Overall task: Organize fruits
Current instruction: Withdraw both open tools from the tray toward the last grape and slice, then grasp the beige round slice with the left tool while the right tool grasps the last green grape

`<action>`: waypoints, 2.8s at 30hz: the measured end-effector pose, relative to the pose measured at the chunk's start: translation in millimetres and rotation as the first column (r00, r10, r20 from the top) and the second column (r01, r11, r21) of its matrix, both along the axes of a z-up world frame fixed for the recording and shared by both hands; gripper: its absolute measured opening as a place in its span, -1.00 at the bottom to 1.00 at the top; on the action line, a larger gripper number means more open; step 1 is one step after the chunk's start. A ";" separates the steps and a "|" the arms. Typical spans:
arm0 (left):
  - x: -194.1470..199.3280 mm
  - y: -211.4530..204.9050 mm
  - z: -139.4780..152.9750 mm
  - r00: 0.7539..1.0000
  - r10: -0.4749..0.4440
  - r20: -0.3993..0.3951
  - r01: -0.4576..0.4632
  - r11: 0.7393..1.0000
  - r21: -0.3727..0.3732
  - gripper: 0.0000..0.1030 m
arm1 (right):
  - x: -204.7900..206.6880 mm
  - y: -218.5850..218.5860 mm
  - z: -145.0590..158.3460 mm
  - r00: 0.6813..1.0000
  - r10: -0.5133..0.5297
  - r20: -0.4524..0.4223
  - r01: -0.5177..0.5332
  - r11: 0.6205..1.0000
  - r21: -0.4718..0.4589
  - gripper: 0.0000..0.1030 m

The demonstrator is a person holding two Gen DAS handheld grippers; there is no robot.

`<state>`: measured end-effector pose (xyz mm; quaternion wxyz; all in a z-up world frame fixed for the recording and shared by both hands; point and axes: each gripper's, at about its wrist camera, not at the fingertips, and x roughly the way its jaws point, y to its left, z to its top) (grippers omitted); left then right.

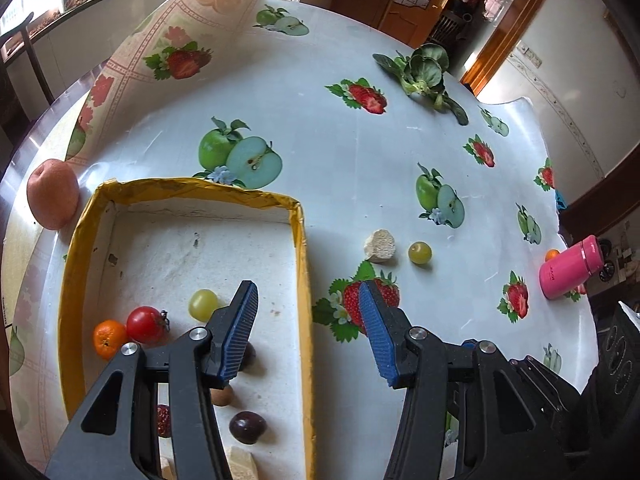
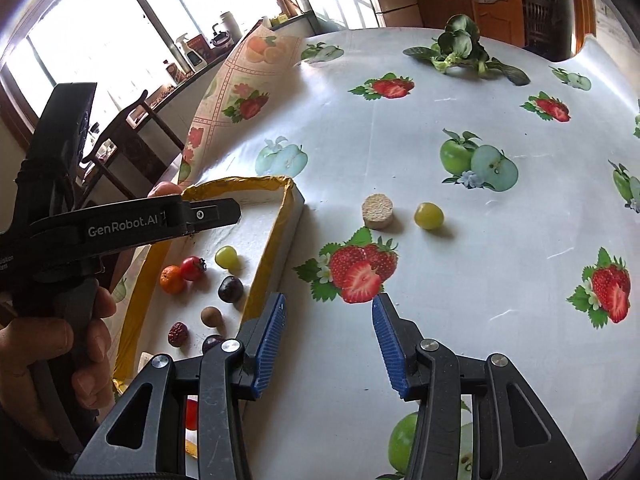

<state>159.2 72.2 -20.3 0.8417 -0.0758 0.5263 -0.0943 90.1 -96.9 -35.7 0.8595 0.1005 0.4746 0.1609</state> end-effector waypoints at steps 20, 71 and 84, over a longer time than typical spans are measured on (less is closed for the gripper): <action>7.2 -58.7 -28.1 0.994 -0.087 -0.062 0.088 0.996 0.015 -0.01 | 96.9 -33.1 -55.3 1.000 0.001 -0.028 -0.004 0.994 -0.108 -0.31; 64.5 -135.2 -75.7 0.988 -0.144 -0.054 0.148 0.985 0.086 -0.12 | -68.4 -108.7 -0.1 0.987 -0.160 -0.011 0.161 0.986 0.044 -0.51; 19.1 -119.8 -67.4 0.985 -0.150 -0.082 0.158 0.982 0.107 -0.54 | -64.6 -110.4 7.6 0.986 -0.167 0.015 0.166 0.985 0.040 -0.51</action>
